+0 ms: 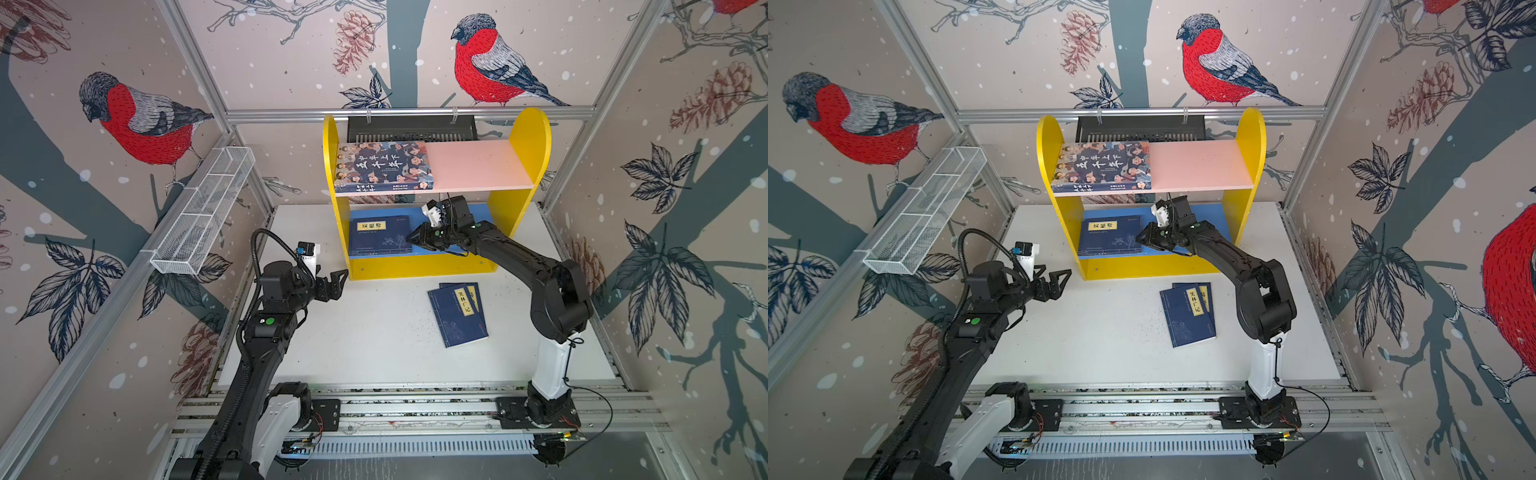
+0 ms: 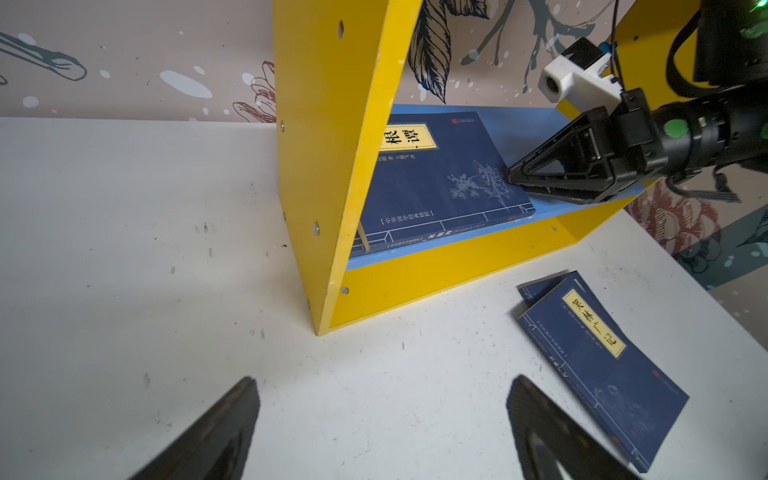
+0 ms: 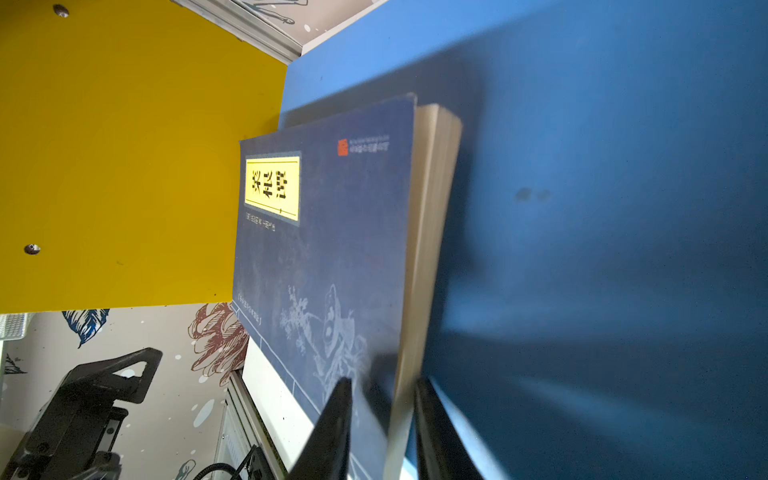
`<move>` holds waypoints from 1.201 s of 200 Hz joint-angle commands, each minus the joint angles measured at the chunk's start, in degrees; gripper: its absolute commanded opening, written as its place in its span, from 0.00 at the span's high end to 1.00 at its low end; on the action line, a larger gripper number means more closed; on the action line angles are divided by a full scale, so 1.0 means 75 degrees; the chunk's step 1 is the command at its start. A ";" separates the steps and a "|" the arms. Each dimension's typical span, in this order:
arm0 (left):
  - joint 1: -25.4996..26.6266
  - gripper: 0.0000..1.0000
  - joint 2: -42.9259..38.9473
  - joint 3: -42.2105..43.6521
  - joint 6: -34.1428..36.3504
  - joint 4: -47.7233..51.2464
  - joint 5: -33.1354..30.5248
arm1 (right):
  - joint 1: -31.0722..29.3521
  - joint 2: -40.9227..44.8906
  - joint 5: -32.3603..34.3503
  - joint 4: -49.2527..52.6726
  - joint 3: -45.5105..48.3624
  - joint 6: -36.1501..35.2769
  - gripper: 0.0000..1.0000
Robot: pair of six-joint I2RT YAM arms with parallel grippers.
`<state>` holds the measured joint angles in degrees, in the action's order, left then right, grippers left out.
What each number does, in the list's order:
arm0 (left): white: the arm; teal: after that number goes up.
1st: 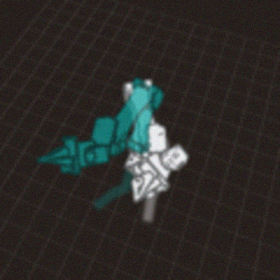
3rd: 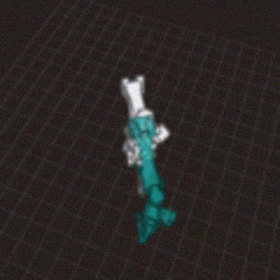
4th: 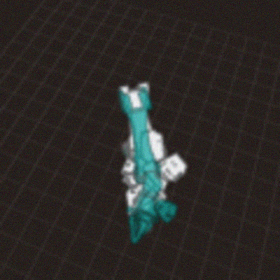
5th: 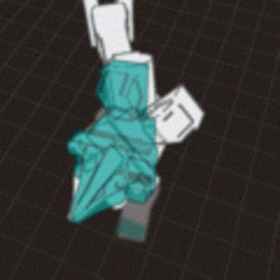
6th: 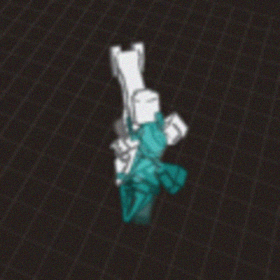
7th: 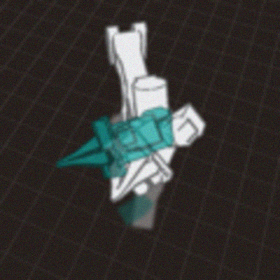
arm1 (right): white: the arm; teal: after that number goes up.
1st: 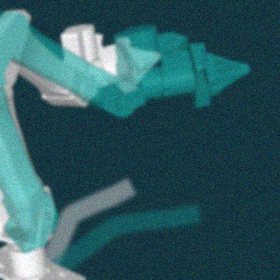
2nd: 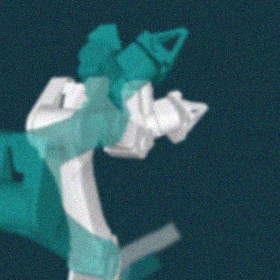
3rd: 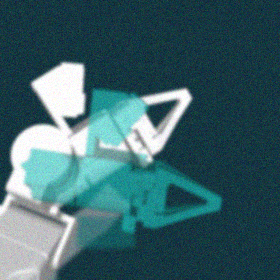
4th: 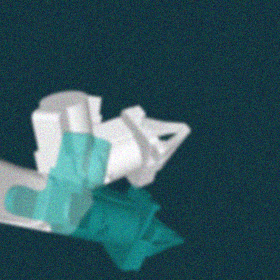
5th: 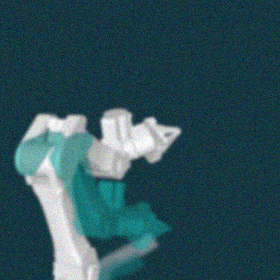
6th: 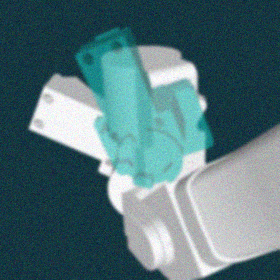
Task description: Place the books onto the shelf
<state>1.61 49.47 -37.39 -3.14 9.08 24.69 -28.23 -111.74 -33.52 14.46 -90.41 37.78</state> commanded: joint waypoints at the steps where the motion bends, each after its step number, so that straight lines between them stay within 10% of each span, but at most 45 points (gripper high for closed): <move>1: 0.0054 0.08 0.0168 0.0071 0.0445 -0.0524 -0.0505 | -0.0021 -0.0030 -0.0009 -0.0234 -0.0074 0.0060 0.73; 240: 0.0609 0.14 0.2305 0.0715 0.0960 -0.4244 -0.1495 | -0.0154 0.0319 0.0316 -0.0566 0.0254 0.0705 0.66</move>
<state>6.11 66.19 -32.58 4.38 -15.57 14.90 -29.26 -110.91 -32.58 11.90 -89.38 42.09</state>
